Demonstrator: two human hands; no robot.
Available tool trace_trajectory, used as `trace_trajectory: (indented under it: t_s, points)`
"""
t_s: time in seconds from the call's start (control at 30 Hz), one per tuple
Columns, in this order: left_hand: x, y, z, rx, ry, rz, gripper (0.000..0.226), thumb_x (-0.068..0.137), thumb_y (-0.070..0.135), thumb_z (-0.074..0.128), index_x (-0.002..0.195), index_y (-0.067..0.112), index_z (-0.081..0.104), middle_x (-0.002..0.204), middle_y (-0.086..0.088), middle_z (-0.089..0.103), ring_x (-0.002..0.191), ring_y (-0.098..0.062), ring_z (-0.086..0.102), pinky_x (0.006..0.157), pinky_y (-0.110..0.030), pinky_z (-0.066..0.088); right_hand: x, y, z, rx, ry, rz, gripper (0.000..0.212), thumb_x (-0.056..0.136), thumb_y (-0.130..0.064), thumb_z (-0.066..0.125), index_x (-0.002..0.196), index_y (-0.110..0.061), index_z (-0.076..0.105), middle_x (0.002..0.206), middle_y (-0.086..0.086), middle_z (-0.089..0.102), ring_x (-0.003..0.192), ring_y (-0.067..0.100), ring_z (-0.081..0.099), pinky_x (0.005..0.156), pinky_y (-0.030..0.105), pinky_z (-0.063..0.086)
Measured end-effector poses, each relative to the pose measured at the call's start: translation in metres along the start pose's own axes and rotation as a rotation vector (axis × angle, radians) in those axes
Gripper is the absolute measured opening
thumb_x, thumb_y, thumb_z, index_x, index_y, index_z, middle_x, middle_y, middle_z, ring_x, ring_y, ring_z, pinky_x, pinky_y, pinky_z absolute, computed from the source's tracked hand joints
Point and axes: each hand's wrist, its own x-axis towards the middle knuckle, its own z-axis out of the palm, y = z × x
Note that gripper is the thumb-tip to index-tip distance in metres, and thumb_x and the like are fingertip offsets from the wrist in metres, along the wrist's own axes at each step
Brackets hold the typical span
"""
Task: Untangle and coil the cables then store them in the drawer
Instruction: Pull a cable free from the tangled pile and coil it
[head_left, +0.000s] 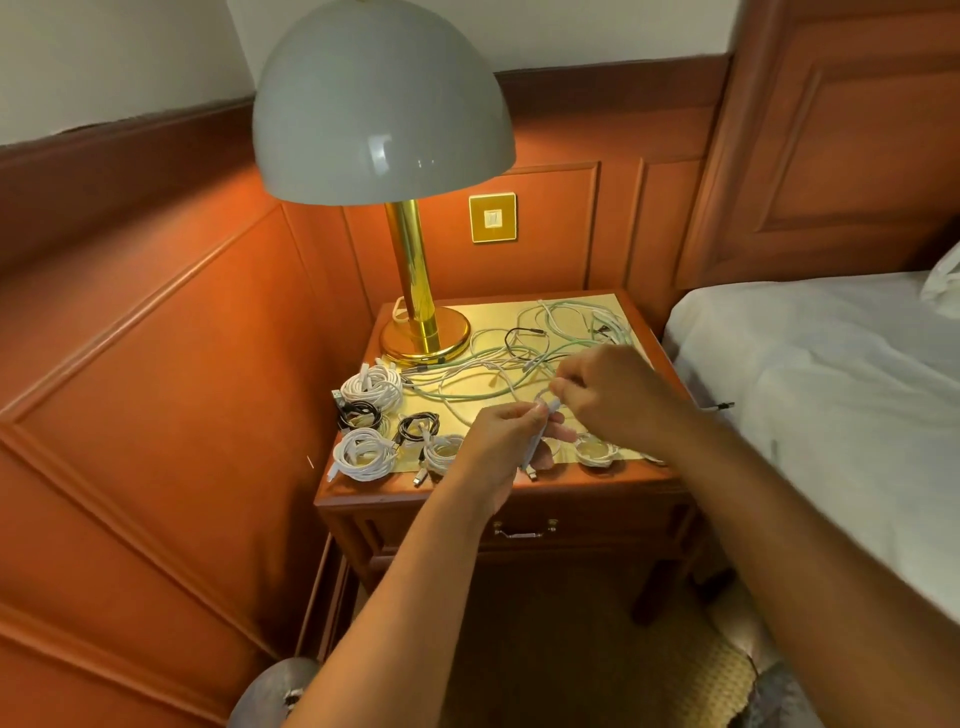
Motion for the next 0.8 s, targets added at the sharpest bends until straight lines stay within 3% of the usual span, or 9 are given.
trace_trajectory:
  t_s: [0.07,0.13,0.2,0.3,0.43,0.53,0.67,0.8]
  points:
    - [0.000,-0.004,0.004,-0.111,0.076,-0.003,0.025,0.100,0.012,0.047,0.089,0.001,0.067,0.068,-0.001,0.068,0.060,-0.016,0.055,0.054,-0.022,0.045,-0.027,-0.007,0.030,0.173,0.064,0.077,0.021,0.098,-0.013,0.049,0.101,-0.007,0.069,0.091,0.008,0.067,0.084,0.018,0.063,0.071,0.028,0.050]
    - [-0.003,-0.008,0.009,-0.271,0.142,-0.071,0.025,0.099,0.011,0.047,0.091,0.001,0.068,0.074,-0.005,0.068,0.069,-0.016,0.061,0.059,-0.022,0.048,-0.053,-0.016,0.056,0.417,0.154,0.169,0.022,0.100,-0.012,0.046,0.111,-0.019,0.064,0.097,-0.002,0.066,0.089,0.006,0.063,0.073,0.020,0.052]
    - [-0.005,-0.012,0.014,-0.507,0.161,-0.175,0.025,0.099,0.011,0.044,0.099,-0.003,0.065,0.084,-0.012,0.071,0.076,-0.020,0.067,0.067,-0.027,0.053,-0.067,-0.020,0.078,0.624,0.237,0.278,0.019,0.100,-0.012,0.049,0.105,-0.026,0.060,0.095,-0.009,0.065,0.086,0.002,0.064,0.071,0.020,0.055]
    - [-0.007,-0.012,0.014,-0.715,0.157,-0.216,0.033,0.097,0.012,0.033,0.101,-0.003,0.062,0.087,-0.016,0.073,0.081,-0.025,0.071,0.081,-0.035,0.053,-0.078,-0.026,0.100,0.902,0.308,0.473,0.010,0.097,-0.014,0.055,0.098,-0.023,0.059,0.091,-0.002,0.067,0.080,0.011,0.065,0.066,0.028,0.053]
    - [-0.009,-0.007,0.008,-0.764,0.188,-0.153,0.036,0.097,0.019,0.034,0.089,-0.002,0.062,0.064,-0.009,0.067,0.056,-0.019,0.064,0.065,-0.026,0.046,-0.084,-0.034,0.109,1.160,0.272,0.629,0.008,0.098,-0.020,0.056,0.102,-0.019,0.063,0.087,0.000,0.064,0.075,0.010,0.055,0.067,0.029,0.043]
    - [-0.012,-0.008,0.008,-0.795,0.204,-0.115,0.023,0.096,0.016,0.047,0.087,-0.001,0.060,0.055,-0.002,0.052,0.047,-0.011,0.049,0.052,-0.019,0.042,-0.083,-0.032,0.104,1.279,0.244,0.666,0.012,0.099,-0.019,0.054,0.104,-0.013,0.063,0.081,0.003,0.059,0.068,0.012,0.049,0.064,0.031,0.041]
    - [-0.016,-0.011,0.012,-0.780,0.199,-0.078,0.016,0.093,0.009,0.051,0.081,0.004,0.059,0.049,0.003,0.041,0.039,-0.009,0.040,0.050,-0.021,0.039,-0.079,-0.031,0.095,1.556,0.208,0.699,0.014,0.098,-0.012,0.051,0.104,-0.004,0.060,0.092,0.012,0.067,0.083,0.022,0.060,0.070,0.034,0.044]
    - [-0.019,-0.010,0.015,-0.831,0.201,-0.068,0.020,0.093,0.008,0.049,0.073,0.007,0.054,0.046,0.004,0.035,0.036,-0.010,0.036,0.047,-0.024,0.041,-0.075,-0.030,0.090,1.464,0.301,0.658,0.009,0.098,-0.008,0.051,0.097,-0.010,0.060,0.097,0.013,0.069,0.091,0.025,0.064,0.079,0.038,0.047]
